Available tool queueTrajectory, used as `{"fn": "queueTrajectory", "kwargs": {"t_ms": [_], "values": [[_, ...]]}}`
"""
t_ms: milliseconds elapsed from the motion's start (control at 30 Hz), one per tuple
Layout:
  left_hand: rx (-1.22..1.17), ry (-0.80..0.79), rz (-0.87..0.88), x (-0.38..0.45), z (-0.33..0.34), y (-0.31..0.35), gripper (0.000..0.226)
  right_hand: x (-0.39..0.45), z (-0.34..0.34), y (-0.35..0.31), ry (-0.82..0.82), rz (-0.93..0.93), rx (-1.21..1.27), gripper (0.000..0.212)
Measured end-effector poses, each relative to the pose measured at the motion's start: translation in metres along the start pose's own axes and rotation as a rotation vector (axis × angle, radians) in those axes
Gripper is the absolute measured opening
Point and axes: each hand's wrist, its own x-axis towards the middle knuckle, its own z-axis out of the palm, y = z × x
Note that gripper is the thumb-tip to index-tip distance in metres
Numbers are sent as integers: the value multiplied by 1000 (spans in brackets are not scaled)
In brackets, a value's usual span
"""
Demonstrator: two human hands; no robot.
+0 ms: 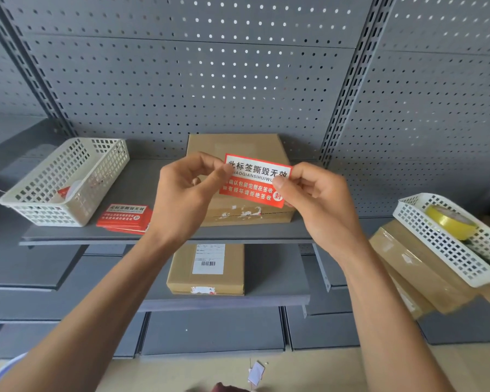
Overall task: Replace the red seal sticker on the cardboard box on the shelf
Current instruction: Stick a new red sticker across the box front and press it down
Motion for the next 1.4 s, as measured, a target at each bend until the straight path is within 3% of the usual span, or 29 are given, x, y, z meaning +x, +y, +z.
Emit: {"fn": "queueTrajectory", "kwargs": {"t_ms": [400,633,867,1000,1400], "values": [[129,83,-45,-34,3,-35,13,-10,7,46,-25,129,-1,12],[244,189,-57,-48,14,-52,14,-23,16,76,195,142,-51,9],[401,243,-49,-57,17,-71,4,-30,20,97,204,143,-162,11],[362,255,-123,-63,19,-76,5,-30,22,98,192,176,-127,3],[222,284,-155,-60,21,-81,4,-24,29,97,179,130,-104,4]]}}
